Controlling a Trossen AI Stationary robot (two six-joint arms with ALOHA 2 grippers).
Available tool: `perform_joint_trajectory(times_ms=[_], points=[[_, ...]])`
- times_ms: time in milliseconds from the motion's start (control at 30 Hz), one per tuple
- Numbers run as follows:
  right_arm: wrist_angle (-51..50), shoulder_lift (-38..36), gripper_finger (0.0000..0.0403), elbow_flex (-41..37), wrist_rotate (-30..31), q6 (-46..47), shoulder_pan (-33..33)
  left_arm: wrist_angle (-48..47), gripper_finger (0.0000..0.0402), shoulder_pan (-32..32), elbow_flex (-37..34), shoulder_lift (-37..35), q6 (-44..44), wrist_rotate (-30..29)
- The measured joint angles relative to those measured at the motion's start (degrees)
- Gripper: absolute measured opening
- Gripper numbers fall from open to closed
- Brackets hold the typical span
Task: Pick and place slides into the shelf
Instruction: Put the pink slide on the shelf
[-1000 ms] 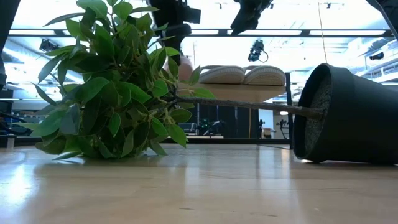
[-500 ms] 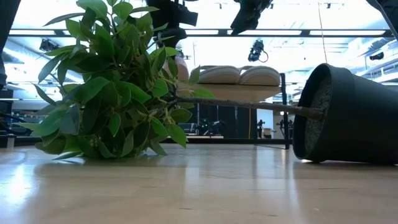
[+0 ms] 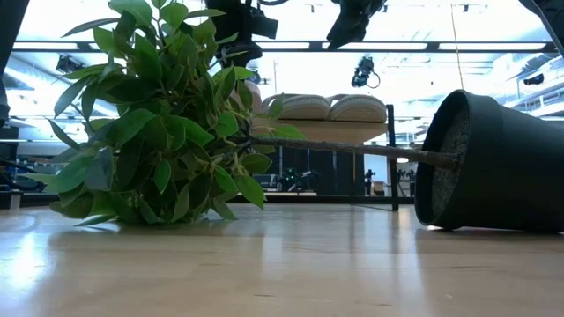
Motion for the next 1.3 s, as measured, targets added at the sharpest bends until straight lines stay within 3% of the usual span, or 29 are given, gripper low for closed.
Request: perform_joint_trajectory(times_ms=[400,533,900,1300], points=[[0.0,0.0,0.0284,0.0,0.0,0.1,0.0,-3.4,0.0025,0.6,0.0,0.0,-1.7,3.7],[0.0,0.0,0.0284,0.0,0.0,0.1,0.0,-4.2,0.0025,0.9,0.1,2.0,-1.5,6.4],[0.0,0.0,0.0284,0.0,-0.1,0.2,0.0,-4.5,0.0025,0.9,0.6,8.8,1.0,6.8],[0.1,0.0,0.0284,0.0,-0.2,0.2,0.0,-12.1,0.0024,-0.4,17.6,9.2,0.8,11.5]])
